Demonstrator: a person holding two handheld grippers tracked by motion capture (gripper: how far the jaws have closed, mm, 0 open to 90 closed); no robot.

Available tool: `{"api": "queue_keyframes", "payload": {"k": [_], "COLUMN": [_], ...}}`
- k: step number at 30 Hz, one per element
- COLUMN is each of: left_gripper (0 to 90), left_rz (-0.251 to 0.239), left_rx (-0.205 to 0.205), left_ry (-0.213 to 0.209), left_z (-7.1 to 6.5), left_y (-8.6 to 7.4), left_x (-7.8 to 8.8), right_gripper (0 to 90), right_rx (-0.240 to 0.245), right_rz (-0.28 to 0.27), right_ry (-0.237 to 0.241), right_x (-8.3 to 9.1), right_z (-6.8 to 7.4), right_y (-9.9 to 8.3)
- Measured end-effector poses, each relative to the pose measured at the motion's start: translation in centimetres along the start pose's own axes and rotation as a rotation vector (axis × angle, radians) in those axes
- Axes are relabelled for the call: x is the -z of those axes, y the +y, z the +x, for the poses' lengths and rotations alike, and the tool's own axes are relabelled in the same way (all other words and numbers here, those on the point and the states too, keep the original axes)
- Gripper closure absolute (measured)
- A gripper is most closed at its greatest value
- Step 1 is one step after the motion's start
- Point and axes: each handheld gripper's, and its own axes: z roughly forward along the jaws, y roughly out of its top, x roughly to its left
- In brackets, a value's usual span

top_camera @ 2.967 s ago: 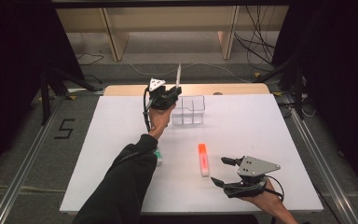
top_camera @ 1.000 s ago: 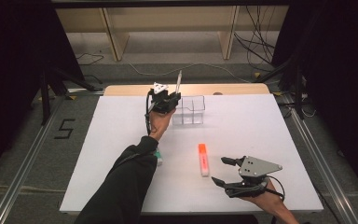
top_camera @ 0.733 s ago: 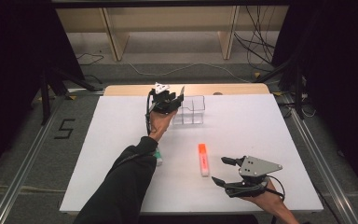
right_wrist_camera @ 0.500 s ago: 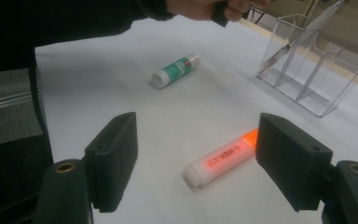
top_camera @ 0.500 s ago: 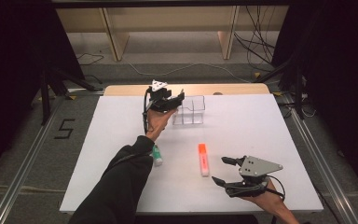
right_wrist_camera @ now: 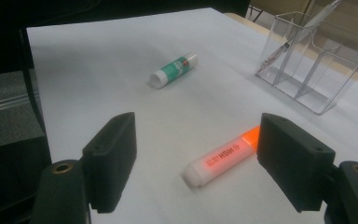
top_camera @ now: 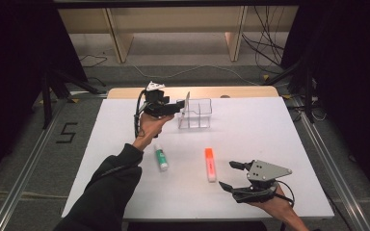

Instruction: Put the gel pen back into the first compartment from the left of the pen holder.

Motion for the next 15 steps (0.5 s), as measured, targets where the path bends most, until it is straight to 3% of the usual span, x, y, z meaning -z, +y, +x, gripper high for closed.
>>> {"api": "queue_keyframes", "payload": {"k": [7, 15], "left_gripper": [26.2, 25.6], "left_rz": [0.034, 0.033], "left_rx": [-0.008, -0.005], "left_ry": [-0.036, -0.074], "left_z": [-0.3, -0.4], "left_y": [-0.8, -2.0], "left_x": [1.9, 3.5], "right_gripper": [28.8, 28.4], "right_rx": [-0.008, -0.041], "right_rz": [0.003, 0.025], "right_ry": [-0.004, -0.025], "right_x": [0.0, -0.1], "right_z": [0.0, -0.3], "right_y": [0.0, 0.0]}}
